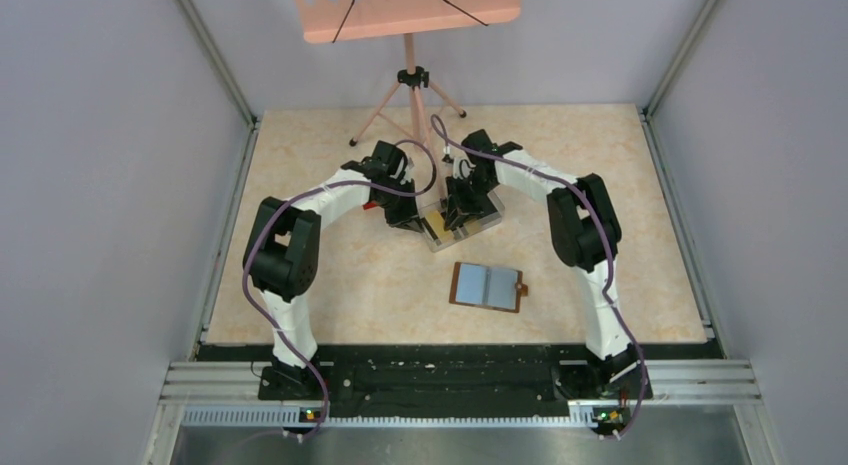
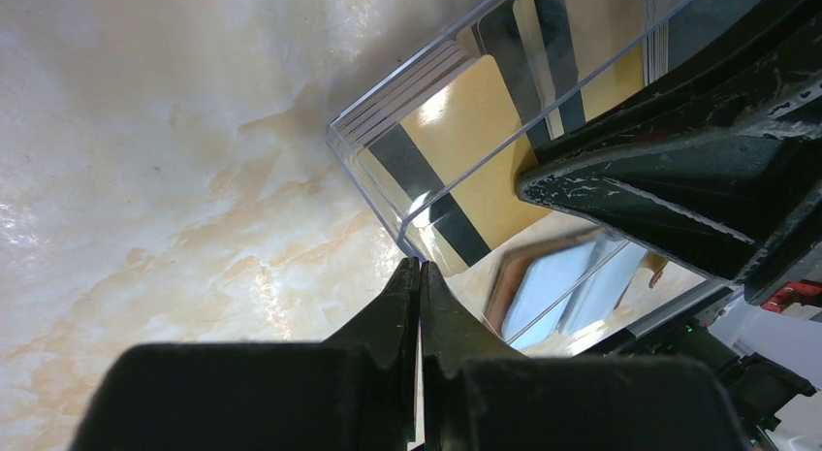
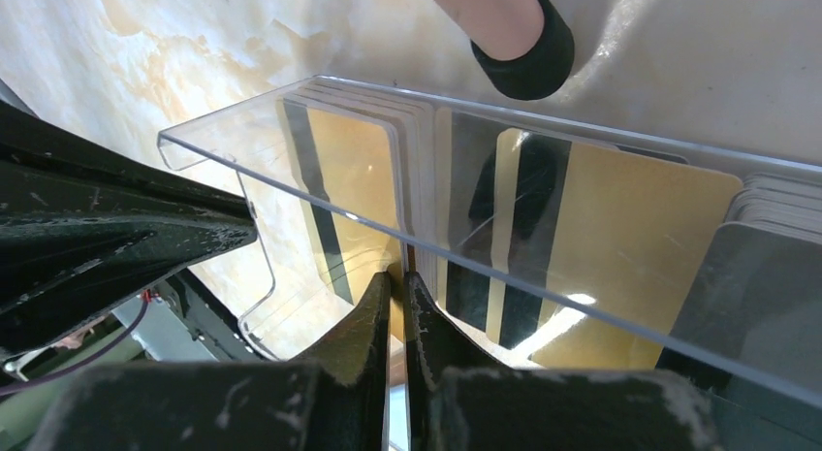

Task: Put the credit cards into the card holder
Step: Pick up the credit card from the storage box.

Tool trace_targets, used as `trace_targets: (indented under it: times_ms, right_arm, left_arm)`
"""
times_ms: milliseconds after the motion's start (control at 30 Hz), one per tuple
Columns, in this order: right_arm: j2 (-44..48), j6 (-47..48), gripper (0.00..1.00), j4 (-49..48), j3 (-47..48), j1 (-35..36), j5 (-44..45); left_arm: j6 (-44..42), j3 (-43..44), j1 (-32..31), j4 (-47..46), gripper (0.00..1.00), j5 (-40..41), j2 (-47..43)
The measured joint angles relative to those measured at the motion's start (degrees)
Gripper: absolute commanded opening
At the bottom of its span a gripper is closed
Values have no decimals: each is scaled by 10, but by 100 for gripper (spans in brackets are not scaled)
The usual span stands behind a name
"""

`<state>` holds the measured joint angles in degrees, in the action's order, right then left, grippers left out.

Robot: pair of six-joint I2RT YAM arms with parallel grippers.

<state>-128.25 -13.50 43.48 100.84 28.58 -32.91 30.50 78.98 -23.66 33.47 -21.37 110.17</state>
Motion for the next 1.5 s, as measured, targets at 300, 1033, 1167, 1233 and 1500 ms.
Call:
trace_targets:
  times_ms: [300,1033,1167,1233,1500]
  right_arm:
    - [10,3,1,24,17,5,7]
    - [10,29,25,37,17,9,42]
    - [10,30,30,39,17,9,44]
    - [10,31,29,41,17,9,44]
    - [-8,39,8,38,17,11,22]
  left_arm:
    - [-6,0,0,0,0,-2,0]
    - [-7,10,1,10,0,-7,7]
    - [-7,12,1,13,0,-7,8]
    - [-7,12,1,13,0,-7,9]
    - [-7,15,1,16,0,-8,10]
